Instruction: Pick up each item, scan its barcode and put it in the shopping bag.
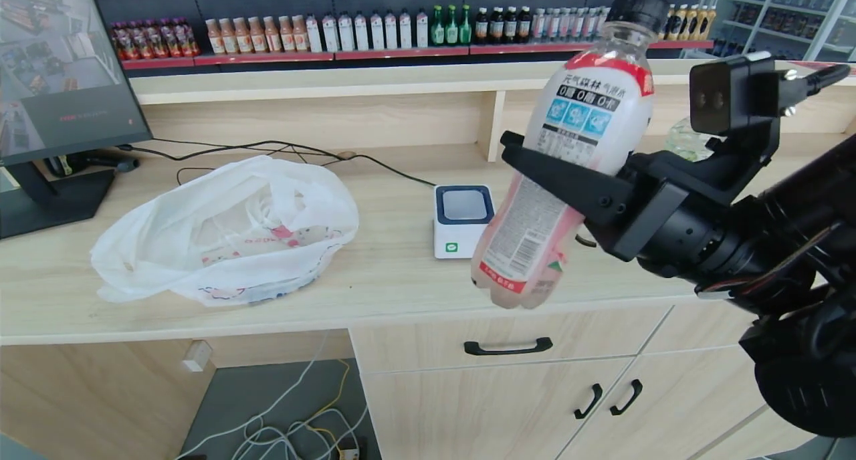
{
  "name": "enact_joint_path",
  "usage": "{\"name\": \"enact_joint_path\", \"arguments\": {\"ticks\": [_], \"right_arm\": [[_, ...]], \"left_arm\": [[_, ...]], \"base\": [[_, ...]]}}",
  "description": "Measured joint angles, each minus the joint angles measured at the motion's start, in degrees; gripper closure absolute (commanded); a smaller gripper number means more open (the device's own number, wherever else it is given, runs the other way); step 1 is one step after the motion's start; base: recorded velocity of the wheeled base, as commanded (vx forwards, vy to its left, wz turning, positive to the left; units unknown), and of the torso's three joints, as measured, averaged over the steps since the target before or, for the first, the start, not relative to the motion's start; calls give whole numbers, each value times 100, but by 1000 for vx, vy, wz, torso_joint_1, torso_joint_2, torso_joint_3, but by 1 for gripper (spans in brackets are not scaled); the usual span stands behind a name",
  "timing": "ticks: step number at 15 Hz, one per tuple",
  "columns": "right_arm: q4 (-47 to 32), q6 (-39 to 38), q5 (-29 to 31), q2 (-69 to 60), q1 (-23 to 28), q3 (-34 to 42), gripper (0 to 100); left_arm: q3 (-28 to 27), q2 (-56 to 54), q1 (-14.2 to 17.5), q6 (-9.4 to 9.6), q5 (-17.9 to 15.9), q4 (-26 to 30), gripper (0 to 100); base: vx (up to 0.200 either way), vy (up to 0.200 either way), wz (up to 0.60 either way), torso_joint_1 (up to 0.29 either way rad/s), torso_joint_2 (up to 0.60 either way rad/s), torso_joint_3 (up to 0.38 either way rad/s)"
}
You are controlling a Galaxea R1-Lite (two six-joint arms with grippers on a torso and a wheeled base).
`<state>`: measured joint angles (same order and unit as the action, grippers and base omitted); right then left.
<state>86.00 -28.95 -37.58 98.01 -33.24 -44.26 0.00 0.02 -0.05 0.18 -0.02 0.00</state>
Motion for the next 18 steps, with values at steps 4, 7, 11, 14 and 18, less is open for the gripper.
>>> {"name": "enact_joint_path", "arguments": {"ticks": [4, 7, 11, 14, 18], "right_arm": [[391, -1145, 4, -9, 1, -55, 100], [394, -1457, 4, -112, 0, 166, 100], [401, -2211, 9, -247, -84, -99, 100], [396, -2217, 1, -319, -176, -101, 100], [391, -2198, 0, -341, -233, 41, 100]], "left_arm": [[0, 0, 5, 4, 0, 0, 0], [0, 0, 5, 2, 2, 0, 0], [0, 0, 5, 2, 0, 0, 0], [0, 0, 5, 2, 0, 0, 0], [0, 0, 5, 0, 0, 0, 0]], "base": [[0, 0, 0, 0, 0, 0], [0, 0, 0, 0, 0, 0], [0, 0, 0, 0, 0, 0], [0, 0, 0, 0, 0, 0], [0, 0, 0, 0, 0, 0]]}}
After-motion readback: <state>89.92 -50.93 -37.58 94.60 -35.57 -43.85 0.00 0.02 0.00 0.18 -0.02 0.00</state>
